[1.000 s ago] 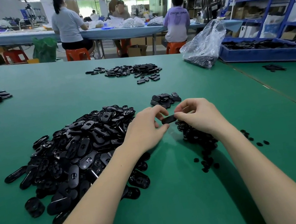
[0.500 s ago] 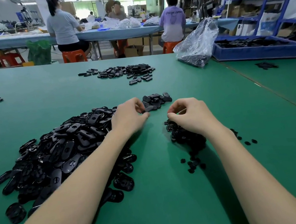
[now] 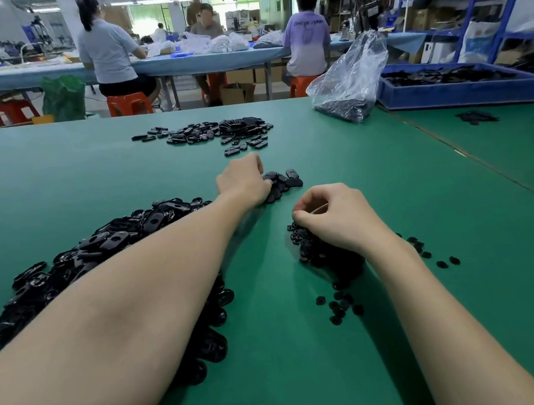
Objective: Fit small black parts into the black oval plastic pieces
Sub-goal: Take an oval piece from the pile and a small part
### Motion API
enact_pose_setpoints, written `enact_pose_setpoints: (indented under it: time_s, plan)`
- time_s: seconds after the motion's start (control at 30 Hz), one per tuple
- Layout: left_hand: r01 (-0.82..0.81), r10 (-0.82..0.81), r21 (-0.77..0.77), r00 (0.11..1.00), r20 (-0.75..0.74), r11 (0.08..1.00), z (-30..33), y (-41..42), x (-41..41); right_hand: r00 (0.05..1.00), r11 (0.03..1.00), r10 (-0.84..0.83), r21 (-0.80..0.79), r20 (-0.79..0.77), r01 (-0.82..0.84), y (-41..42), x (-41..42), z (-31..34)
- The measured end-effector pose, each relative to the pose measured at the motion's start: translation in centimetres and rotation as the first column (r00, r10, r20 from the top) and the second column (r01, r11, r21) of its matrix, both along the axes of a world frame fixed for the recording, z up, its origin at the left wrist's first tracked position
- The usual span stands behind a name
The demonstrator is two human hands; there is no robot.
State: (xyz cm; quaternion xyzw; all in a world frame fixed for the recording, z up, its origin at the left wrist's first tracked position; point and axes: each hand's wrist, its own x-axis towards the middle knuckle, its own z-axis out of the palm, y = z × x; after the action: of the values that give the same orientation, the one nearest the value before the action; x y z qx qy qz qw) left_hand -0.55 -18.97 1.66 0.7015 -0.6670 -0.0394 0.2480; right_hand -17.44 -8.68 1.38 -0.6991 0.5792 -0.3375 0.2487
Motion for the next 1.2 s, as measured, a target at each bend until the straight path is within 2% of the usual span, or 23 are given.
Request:
enact_pose_setpoints:
  time_s: [0.1,0.23,0.33,0.4,0.5,0.6,0.7,0.77,1.0,1.2]
  plan:
    - [0.016,-0.016,-0.013,0.998,-0.059,1.000,0.3,0.8,0.6,1.000,1.000,0.006,0.010,-0.006,-0.006,0.0,0.1,0.0]
    - [0.029,-0.066,-0.118,0.943,-0.326,0.993,0.7,3.7,2.1,1.000,1.000,0.014,0.010,-0.015,-0.014,0.0,0.2,0.0]
    - [0.030,-0.094,-0.165,0.915,-0.393,0.986,0.9,6.7,3.6,1.000,1.000,0.016,0.005,-0.019,-0.016,0.1,0.3,0.1]
    - [0.074,-0.112,-0.129,0.941,-0.320,0.989,0.8,8.6,4.5,0.999,1.000,0.020,0.000,-0.042,-0.020,0.2,0.4,0.2]
    - [0.108,-0.109,-0.068,0.994,-0.009,0.992,-0.2,10.8,5.0,0.996,1.000,0.027,-0.010,-0.085,-0.028,0.3,0.8,0.2]
    - [0.105,-0.100,-0.001,0.953,0.285,0.994,-1.5,11.6,4.8,0.992,0.999,0.043,-0.018,-0.117,-0.046,0.4,1.3,-0.1]
    - [0.073,-0.104,0.086,0.896,0.432,0.994,-2.3,11.8,4.6,0.985,0.998,0.057,-0.017,-0.164,-0.061,0.5,1.8,-0.4]
    - [0.062,-0.110,0.121,0.883,0.455,0.991,-2.5,12.1,4.5,0.979,0.997,0.065,-0.024,-0.192,-0.071,0.5,2.0,-0.5]
    - [0.105,-0.131,0.084,0.898,0.420,0.991,-2.6,12.7,4.6,0.969,0.997,0.066,-0.024,-0.238,-0.074,0.6,2.0,-0.4]
    - [0.113,-0.101,-0.012,0.930,0.353,0.994,-2.1,12.8,4.6,0.979,0.999,0.041,-0.023,-0.201,-0.046,0.8,1.7,-0.1]
